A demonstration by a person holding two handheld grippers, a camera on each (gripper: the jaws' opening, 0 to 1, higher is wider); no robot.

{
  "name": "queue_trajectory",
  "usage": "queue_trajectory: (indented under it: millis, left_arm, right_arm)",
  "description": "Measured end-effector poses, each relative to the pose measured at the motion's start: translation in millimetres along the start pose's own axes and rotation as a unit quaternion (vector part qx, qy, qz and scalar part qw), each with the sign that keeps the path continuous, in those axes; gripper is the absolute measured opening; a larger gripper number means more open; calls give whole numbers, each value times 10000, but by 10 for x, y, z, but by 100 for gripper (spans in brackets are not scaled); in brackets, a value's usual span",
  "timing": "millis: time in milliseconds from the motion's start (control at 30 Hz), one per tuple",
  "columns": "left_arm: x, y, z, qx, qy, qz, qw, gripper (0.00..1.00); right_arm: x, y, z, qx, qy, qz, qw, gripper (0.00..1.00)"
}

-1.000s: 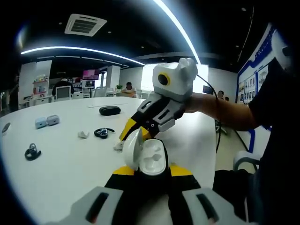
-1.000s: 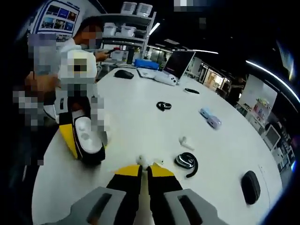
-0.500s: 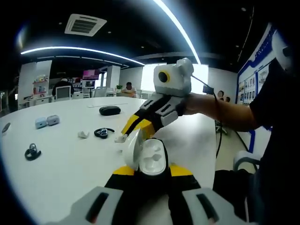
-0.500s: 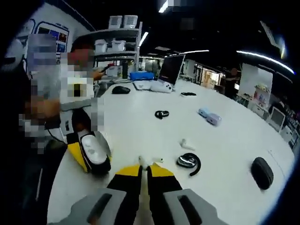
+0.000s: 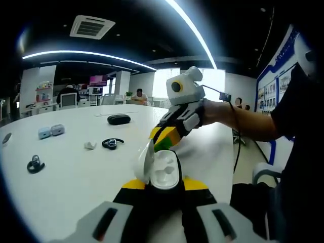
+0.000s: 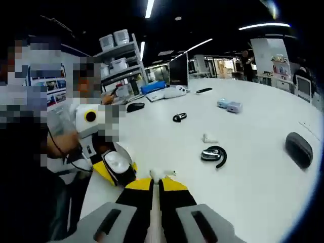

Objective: Pick up the earbuds from the table and place the earbuds into the earbud case

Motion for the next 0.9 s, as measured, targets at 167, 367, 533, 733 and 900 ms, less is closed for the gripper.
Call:
queue_trajectory:
  millis: [167, 367, 533, 733, 900]
  left_arm:
    - [0, -3, -2, 3, -6, -1, 10000, 25]
    - [-1, -7, -5, 8, -10, -2, 10000, 25]
    - [-1, -9, -6, 7, -13, 0, 10000, 25]
    - [0, -11, -7, 0, -24, 4, 10000, 25]
    - [2, -10, -8, -7, -28, 4, 10000, 25]
  right_arm:
    - [-30, 46, -36, 370, 244, -207, 9988, 5]
    - [-45, 93, -39, 764, 564, -405, 9947, 6]
    - [0, 98, 21, 1143, 1005, -476, 9872, 12]
    - [42, 117, -36, 1565, 1683, -515, 9719, 11]
    - [46, 139, -9, 1930, 2420, -460, 9498, 10]
Point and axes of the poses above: the point that each gripper's makers call its tool centre point, and the gripper's own axes: x roughly backward along the fingers, z roughly to its right, y roughly out of its underside, the point moved 1 cm from there along x, roughly backward along the fingers, and after that the axes turned 12 degrees about -z, right-handed, at the moved point
